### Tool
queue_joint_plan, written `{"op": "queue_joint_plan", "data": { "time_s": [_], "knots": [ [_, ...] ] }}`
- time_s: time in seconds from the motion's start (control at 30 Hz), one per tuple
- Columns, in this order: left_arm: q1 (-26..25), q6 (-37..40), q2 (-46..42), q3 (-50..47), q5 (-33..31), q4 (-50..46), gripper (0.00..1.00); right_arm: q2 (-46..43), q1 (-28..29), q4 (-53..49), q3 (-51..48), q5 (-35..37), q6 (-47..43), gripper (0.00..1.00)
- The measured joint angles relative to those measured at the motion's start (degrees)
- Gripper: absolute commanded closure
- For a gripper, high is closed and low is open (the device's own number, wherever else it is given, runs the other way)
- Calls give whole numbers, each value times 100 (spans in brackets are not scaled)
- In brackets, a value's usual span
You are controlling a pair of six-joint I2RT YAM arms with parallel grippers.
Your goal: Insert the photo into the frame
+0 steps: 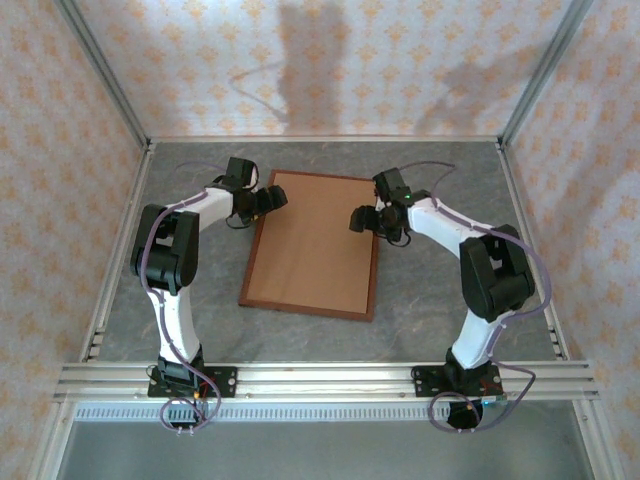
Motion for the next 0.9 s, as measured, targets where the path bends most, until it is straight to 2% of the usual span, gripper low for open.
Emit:
{"op": "queue_joint_plan", "data": {
  "time_s": [0.37, 0.9],
  "knots": [
    [0, 2, 2, 0, 0, 0, 13, 525, -50, 50, 282, -138, 2, 24],
    [0, 2, 24, 0, 0, 0, 13, 730, -74, 205, 391, -542, 109, 27]
  ]
}}
